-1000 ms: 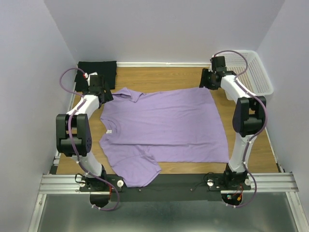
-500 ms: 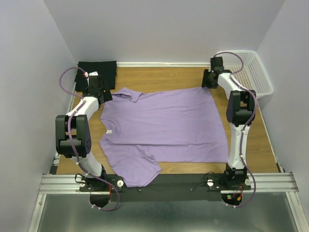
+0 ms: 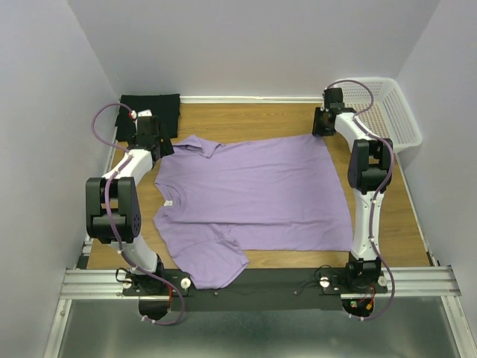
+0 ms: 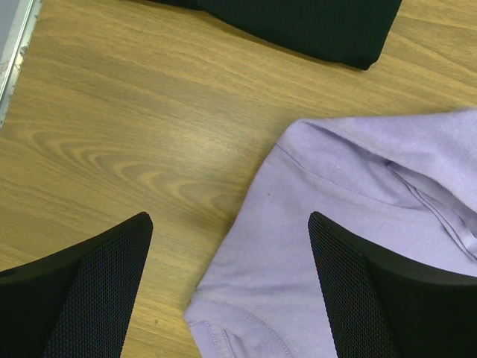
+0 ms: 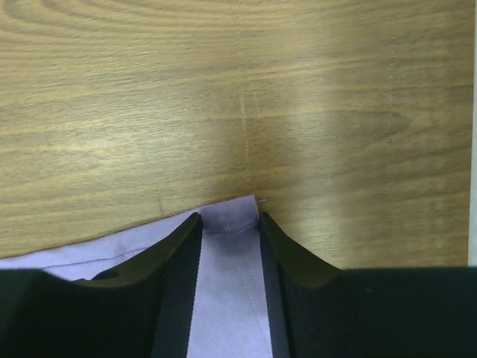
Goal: Fold and stack the t-shirts
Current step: Flatten the tshirt out
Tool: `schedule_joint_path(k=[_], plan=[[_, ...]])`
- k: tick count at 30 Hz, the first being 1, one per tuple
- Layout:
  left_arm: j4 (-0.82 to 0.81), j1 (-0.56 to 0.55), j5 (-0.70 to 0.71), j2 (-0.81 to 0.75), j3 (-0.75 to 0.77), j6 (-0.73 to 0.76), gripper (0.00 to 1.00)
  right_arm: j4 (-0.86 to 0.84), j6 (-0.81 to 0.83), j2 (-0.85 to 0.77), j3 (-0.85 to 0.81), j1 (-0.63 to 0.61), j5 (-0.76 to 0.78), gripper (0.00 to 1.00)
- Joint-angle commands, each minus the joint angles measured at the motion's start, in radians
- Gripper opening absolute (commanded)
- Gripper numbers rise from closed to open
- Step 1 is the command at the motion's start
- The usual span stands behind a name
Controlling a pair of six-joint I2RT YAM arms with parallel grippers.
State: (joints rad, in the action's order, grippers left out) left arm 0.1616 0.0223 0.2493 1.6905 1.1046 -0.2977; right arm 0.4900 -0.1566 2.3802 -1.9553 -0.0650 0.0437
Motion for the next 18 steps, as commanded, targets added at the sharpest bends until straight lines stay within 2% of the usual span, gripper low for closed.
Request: schedule_joint_path(k=[1, 5, 8, 18], plan=[[-0.016, 0.001, -0.022, 0.015, 0.011, 0.000, 0.94, 0.007, 0.020, 0.053, 0.006, 0.007, 0.010, 0.41], [-0.017, 0.001, -0.051, 0.046, 0.029, -0.012, 0.94, 0.009, 0.032, 0.056, 0.015, 0.005, 0.030, 0.21], [-0.019, 0.001, -0.073, 0.070, 0.057, -0.018, 0.94, 0.009, 0.042, 0.053, 0.022, 0.007, 0.028, 0.01], [-0.013, 0.001, -0.133, 0.198, 0.162, 0.011, 0.90, 0.009, 0.045, 0.037, 0.036, 0.008, 0.033, 0.00]])
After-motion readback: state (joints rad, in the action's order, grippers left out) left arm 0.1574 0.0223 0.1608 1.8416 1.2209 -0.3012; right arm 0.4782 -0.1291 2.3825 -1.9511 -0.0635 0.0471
